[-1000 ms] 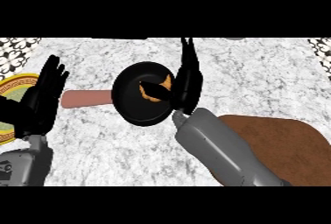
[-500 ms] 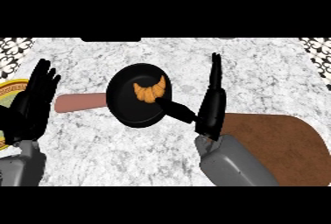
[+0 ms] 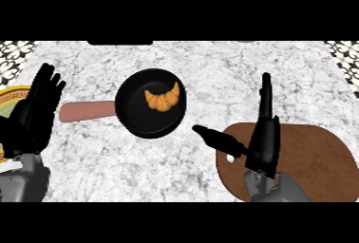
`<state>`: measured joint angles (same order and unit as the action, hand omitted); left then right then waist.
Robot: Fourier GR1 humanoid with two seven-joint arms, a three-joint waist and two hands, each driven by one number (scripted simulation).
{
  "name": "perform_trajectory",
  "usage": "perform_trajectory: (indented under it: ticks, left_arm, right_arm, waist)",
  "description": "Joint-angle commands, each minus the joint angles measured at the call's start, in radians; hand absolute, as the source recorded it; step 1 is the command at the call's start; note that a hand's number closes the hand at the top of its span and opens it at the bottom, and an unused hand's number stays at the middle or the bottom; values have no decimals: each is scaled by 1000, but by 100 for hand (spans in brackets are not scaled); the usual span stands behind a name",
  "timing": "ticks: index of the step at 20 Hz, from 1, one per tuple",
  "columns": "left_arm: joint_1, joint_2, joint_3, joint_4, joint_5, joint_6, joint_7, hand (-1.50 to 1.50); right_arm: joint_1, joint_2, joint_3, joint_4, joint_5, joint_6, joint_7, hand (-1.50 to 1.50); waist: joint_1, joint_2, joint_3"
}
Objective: Pick the croissant from the cutting board and place it in the pot
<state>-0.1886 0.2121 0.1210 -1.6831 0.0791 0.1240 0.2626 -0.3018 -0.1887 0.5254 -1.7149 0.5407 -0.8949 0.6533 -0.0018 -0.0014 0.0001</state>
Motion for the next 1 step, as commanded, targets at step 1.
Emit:
perform_trajectory:
  ticks: [1]
  left_arm:
    - [-70,-9,9,83,-7,1,-12,0]
  right_arm:
    - [80,14,-11,17,-50,19,-140,-150]
  waist:
    - [0,2,0]
